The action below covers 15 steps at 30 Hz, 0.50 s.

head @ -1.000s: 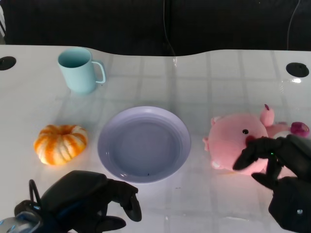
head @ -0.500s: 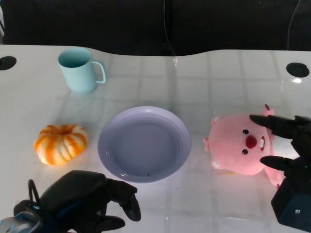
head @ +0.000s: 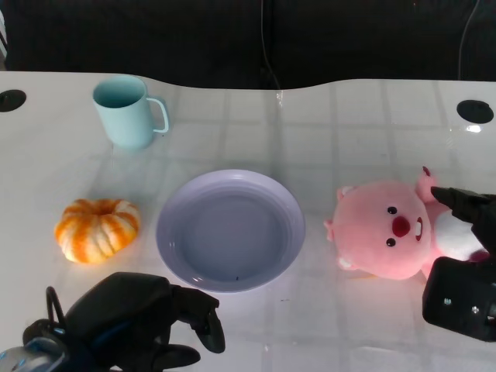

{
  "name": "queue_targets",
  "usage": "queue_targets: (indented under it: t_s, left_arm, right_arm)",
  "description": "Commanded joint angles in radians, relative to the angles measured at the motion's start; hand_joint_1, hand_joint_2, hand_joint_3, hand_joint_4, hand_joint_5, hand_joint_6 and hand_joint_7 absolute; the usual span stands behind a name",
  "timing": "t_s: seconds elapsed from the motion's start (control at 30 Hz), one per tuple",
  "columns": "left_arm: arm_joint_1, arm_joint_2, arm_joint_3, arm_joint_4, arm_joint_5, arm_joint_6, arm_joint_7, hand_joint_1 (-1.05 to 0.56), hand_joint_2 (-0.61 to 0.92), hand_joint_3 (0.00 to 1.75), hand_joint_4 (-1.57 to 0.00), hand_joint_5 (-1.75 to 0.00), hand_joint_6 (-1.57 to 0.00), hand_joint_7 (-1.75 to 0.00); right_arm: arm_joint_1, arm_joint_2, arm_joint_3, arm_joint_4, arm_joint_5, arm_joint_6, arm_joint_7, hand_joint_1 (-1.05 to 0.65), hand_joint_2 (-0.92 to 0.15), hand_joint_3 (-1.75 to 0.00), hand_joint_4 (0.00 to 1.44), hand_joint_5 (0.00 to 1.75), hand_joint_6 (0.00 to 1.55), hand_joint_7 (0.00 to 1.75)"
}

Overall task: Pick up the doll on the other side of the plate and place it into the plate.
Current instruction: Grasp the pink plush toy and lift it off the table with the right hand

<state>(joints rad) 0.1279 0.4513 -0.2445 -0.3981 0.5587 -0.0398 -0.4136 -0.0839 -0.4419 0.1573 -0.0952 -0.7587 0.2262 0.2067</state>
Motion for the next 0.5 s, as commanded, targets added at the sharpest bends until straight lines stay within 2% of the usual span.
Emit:
queue_targets:
  t_s: [0.03,0.23,0.37,0.43,0.5]
  left_arm:
    - [-0.010,0.003,-0.006,-0.004,0.010,0.004,0.003,-0.24,0.92,0.25,-0.69,-1.38,-0.83,-0.75]
    - [-0.011,-0.012,-0.015,-0.002,0.012,0.009,0.006,-0.23,0.92,0.26,-0.69,-1.38,-0.83,-0.75]
    - [-0.011,-0.022,-0.022,-0.004,0.023,0.017,0.012,-0.22,0.92,0.25,-0.70,-1.37,-0.84,-0.75]
    - [-0.010,-0.026,-0.024,-0.007,0.031,0.027,0.011,-0.22,0.92,0.25,-0.70,-1.37,-0.83,-0.74]
    - [-0.008,-0.031,-0.025,-0.007,0.038,0.032,0.014,-0.23,0.92,0.25,-0.70,-1.36,-0.83,-0.74]
  right_arm:
    - [-0.038,-0.021,0.021,0.065,-0.017,0.005,-0.008,-0.65,-0.90,0.00,0.03,0.38,0.25,0.01]
    - [-0.092,-0.014,0.045,0.208,0.003,-0.024,-0.035,-0.62,-0.92,-0.01,0.04,0.36,0.26,0.01]
    - [-0.155,0.016,0.069,0.334,0.027,-0.038,-0.059,-0.61,-0.92,-0.04,0.09,0.34,0.31,0.02]
    - [-0.198,0.040,0.083,0.397,0.034,-0.011,-0.055,-0.61,-0.92,-0.06,0.14,0.30,0.33,0.02]
    - [-0.246,0.062,0.098,0.470,0.040,0.007,-0.057,-0.60,-0.92,-0.08,0.25,0.23,0.40,0.03]
